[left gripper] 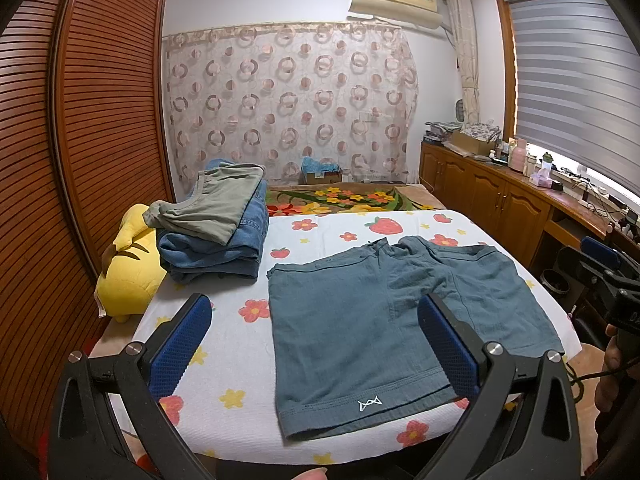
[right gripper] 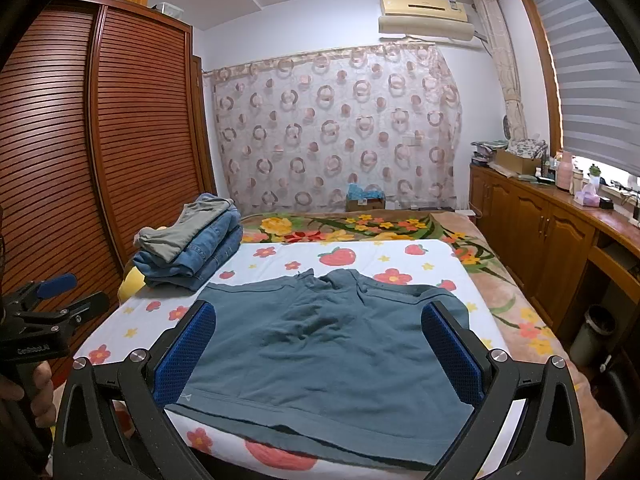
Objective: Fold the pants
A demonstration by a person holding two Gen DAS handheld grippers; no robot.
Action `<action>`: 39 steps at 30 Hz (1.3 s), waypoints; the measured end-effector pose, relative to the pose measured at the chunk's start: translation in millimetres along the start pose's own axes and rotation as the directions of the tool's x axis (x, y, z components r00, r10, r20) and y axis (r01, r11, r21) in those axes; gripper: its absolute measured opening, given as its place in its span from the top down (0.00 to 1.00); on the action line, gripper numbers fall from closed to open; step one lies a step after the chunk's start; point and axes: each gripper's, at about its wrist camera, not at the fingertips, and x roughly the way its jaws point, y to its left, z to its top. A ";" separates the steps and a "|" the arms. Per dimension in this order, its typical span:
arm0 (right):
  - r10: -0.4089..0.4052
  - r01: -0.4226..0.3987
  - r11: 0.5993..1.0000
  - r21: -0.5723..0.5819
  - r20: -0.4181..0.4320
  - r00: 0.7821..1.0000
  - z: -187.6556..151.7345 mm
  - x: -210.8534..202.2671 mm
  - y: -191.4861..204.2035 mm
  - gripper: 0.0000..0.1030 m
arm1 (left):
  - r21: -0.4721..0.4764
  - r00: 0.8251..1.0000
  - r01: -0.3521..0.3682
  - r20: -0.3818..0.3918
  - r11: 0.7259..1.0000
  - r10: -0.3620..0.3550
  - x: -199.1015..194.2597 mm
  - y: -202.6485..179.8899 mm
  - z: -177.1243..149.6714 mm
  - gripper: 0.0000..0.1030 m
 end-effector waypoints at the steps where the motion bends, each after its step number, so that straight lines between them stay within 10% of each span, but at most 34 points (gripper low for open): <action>1: -0.001 0.001 1.000 0.001 0.000 1.000 0.2 -0.1 -0.1 0.00 | -0.001 1.000 0.001 0.000 1.000 -0.001 0.1 0.2 0.2 0.00; 39: 0.003 -0.003 1.000 0.003 0.002 1.000 0.2 -0.6 0.8 0.00 | 0.002 1.000 -0.002 0.007 1.000 0.002 -5.8 4.8 5.4 0.00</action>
